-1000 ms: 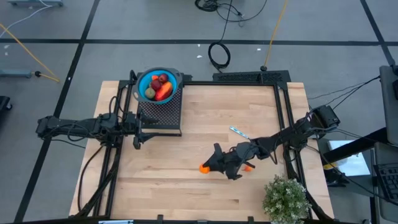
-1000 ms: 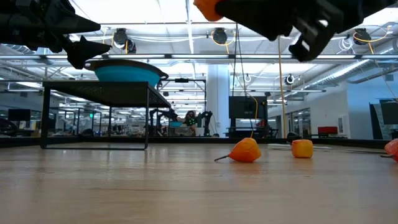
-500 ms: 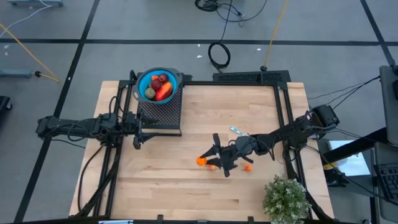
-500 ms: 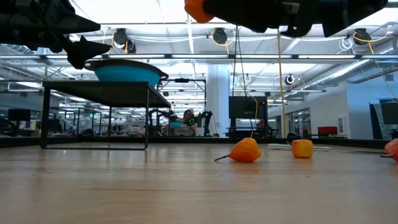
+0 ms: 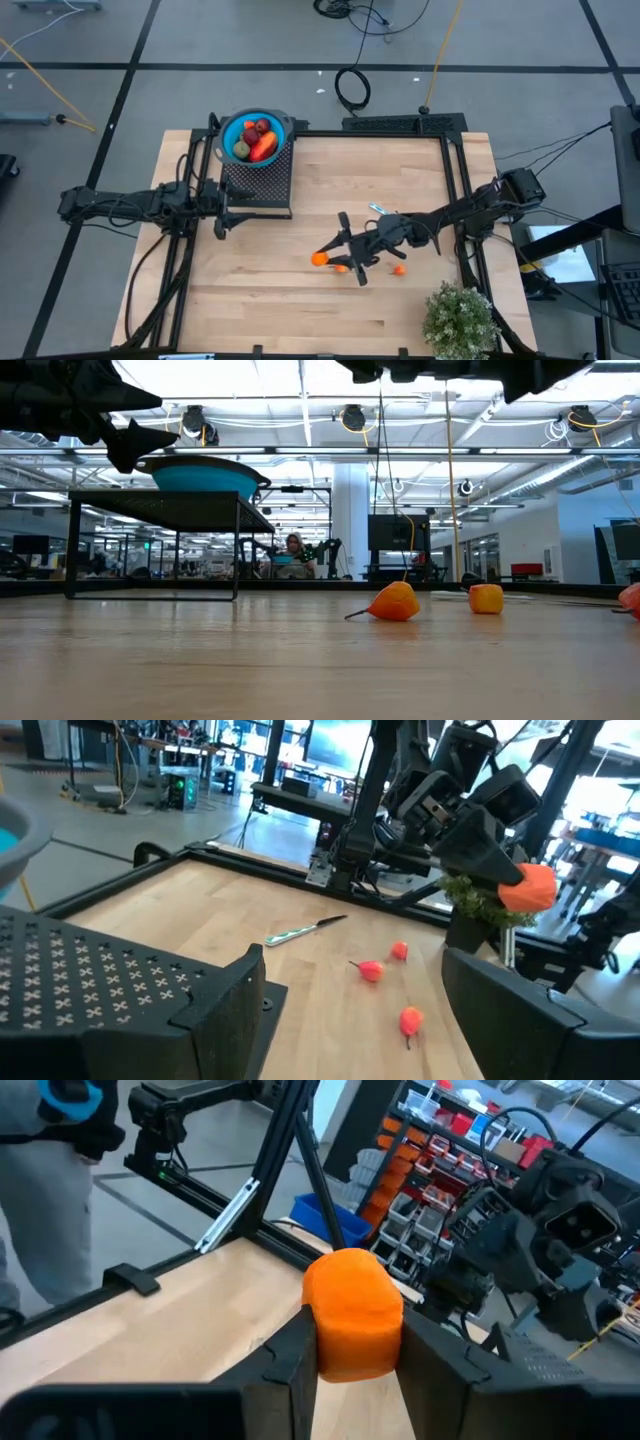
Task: Pick & Place Fruit
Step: Put the orange into the blue strainer bowl on the shelf
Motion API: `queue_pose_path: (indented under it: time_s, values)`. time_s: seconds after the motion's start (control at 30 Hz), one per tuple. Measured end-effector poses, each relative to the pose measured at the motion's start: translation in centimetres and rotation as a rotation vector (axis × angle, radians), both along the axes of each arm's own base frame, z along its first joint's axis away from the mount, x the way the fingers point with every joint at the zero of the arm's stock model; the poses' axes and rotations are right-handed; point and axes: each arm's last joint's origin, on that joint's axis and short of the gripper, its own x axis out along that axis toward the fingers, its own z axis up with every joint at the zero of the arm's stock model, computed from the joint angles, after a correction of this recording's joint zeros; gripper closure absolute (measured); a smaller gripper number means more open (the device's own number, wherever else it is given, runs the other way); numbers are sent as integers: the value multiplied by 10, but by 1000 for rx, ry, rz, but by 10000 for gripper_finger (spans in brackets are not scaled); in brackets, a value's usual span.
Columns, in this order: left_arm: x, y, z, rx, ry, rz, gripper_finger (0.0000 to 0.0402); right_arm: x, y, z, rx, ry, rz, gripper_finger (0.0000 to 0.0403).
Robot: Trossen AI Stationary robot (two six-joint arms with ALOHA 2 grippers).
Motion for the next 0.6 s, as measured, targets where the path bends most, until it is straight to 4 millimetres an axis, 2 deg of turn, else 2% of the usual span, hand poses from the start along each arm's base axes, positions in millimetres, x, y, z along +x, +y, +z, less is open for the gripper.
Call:
queue_pose_path:
  time_s: [0.17, 0.33, 0.6]
  values:
    - [0, 0, 0, -29, -2, 1, 105, 6, -1, 10, 1, -1, -7, 296]
    - [4, 0, 3, -29, -34, 1, 105, 8, -6, 11, 9, 0, -24, 296]
    - [28, -9, 1, 15, -53, -55, 105, 10, -16, 10, 7, 8, -54, 296]
